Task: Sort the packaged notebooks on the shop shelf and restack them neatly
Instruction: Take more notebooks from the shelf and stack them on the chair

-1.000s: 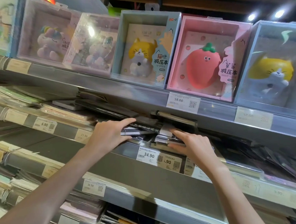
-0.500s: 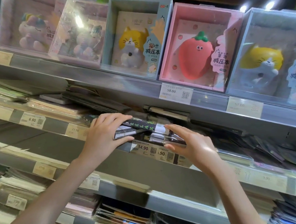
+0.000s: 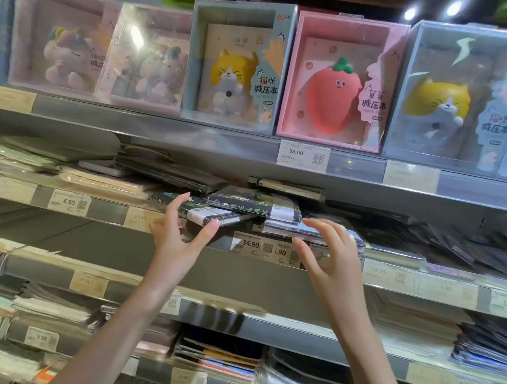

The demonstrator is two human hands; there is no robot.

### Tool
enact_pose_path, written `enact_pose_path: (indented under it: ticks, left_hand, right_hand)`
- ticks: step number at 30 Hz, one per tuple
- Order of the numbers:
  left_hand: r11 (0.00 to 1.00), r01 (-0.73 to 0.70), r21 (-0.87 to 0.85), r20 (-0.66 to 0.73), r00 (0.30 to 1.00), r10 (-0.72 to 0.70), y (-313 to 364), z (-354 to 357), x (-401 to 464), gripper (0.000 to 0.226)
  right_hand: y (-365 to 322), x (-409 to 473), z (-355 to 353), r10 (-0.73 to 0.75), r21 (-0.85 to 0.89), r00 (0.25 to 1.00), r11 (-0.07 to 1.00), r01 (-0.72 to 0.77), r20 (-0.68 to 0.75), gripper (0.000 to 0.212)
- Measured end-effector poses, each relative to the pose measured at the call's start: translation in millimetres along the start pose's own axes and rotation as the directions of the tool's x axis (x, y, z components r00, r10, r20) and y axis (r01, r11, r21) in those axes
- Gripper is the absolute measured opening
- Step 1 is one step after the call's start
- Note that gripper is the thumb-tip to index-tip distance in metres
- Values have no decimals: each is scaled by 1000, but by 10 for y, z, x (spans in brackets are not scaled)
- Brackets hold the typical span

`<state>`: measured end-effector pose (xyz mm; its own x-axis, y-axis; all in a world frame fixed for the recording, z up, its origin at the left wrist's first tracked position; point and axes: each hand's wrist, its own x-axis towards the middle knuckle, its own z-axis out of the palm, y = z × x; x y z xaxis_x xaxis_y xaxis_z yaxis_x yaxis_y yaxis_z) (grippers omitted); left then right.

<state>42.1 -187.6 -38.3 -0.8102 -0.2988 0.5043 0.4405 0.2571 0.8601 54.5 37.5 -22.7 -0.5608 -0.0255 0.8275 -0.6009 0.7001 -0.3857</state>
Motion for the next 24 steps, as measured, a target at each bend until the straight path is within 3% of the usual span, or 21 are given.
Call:
enact_pose_path:
  ticks: [5, 9, 13, 17, 22, 24]
  left_hand:
    - [966, 110, -233, 36, 994, -105, 6, 111, -13, 88]
    - [914, 172, -368, 78, 985, -154, 103, 208, 9, 79]
    - [931, 157, -329, 112, 986, -127, 205, 259, 74, 56]
    - [961, 157, -228, 136, 982, -128, 233, 218, 188, 43]
    - [974, 172, -147, 283, 951, -125, 250, 218, 268, 44]
    - [962, 192, -196, 256, 957, -139, 255, 278, 275, 40]
  right_hand:
    - [-76, -169, 41, 249, 232, 968, 942, -242, 0, 37]
    - [-58, -183, 202, 372, 286, 922, 876, -388, 113, 58]
    - [-135, -94, 351, 377, 331, 914, 852, -406, 153, 65]
    - [-182, 118, 429, 411, 326, 891, 829, -454, 195, 56]
    - [-176, 243, 539, 465, 375, 857, 771, -515, 222, 35]
    - [-194, 243, 574, 454, 383, 875, 788, -482, 169, 25]
